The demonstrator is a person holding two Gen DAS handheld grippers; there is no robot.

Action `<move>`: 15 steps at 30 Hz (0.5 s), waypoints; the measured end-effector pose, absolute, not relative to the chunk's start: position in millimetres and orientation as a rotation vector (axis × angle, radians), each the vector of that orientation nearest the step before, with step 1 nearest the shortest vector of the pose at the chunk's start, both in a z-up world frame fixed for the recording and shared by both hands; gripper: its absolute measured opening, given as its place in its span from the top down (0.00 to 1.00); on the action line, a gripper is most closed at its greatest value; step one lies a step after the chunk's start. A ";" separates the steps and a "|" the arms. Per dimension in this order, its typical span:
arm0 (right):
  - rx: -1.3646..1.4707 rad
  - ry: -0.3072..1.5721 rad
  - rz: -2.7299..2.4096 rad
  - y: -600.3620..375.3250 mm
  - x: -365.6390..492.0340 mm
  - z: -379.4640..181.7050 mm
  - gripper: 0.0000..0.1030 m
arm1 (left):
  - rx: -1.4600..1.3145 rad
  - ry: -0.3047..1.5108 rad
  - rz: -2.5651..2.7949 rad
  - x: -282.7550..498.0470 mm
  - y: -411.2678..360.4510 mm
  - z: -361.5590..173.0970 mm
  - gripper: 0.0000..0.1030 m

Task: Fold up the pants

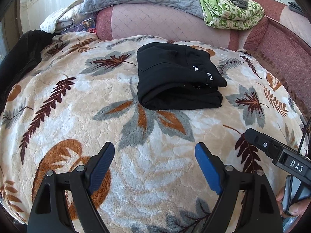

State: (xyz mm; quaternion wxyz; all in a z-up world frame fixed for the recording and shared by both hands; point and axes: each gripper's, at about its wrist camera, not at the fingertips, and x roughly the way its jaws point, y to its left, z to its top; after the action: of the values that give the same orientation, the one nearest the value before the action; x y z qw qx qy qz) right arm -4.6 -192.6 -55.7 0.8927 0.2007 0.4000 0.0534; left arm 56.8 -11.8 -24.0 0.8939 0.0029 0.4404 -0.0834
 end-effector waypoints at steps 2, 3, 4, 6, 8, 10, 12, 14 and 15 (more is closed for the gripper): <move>0.388 0.818 0.104 -189.1 -5.2 -53.0 0.15 | 0.001 0.917 -0.172 57.9 -10.8 -25.0 0.18; 0.371 0.812 0.100 -187.0 -5.5 -51.6 0.15 | -0.001 0.918 -0.170 58.5 -10.3 -25.7 0.18; 0.357 0.808 0.100 -186.1 -5.6 -51.0 0.15 | -0.001 0.920 -0.170 59.1 -10.0 -26.1 0.18; 0.337 0.804 0.102 -183.1 -5.4 -49.9 0.15 | -0.004 0.928 -0.169 60.7 -9.3 -28.1 0.18; 0.315 0.806 0.107 -179.1 -4.8 -50.0 0.15 | -0.006 0.937 -0.167 62.1 -9.0 -30.7 0.18; 0.298 0.809 0.112 -175.7 -4.0 -50.6 0.15 | -0.009 0.945 -0.167 63.5 -8.7 -32.8 0.18; 0.282 0.811 0.118 -172.1 -3.8 -51.2 0.15 | -0.021 0.961 -0.169 65.6 -7.6 -36.2 0.18; 0.268 0.813 0.121 -169.5 -3.5 -51.9 0.15 | -0.035 0.979 -0.167 68.0 -5.9 -40.1 0.18; 0.264 0.813 0.123 -168.7 -3.7 -52.1 0.15 | -0.041 0.988 -0.165 69.0 -5.1 -42.0 0.18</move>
State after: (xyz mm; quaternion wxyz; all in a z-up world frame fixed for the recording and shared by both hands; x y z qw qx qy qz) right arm -3.7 -168.7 -52.1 0.9083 0.1280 0.3938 0.0595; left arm 69.0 -5.1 -42.0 0.8771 -0.0197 0.4734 -0.0792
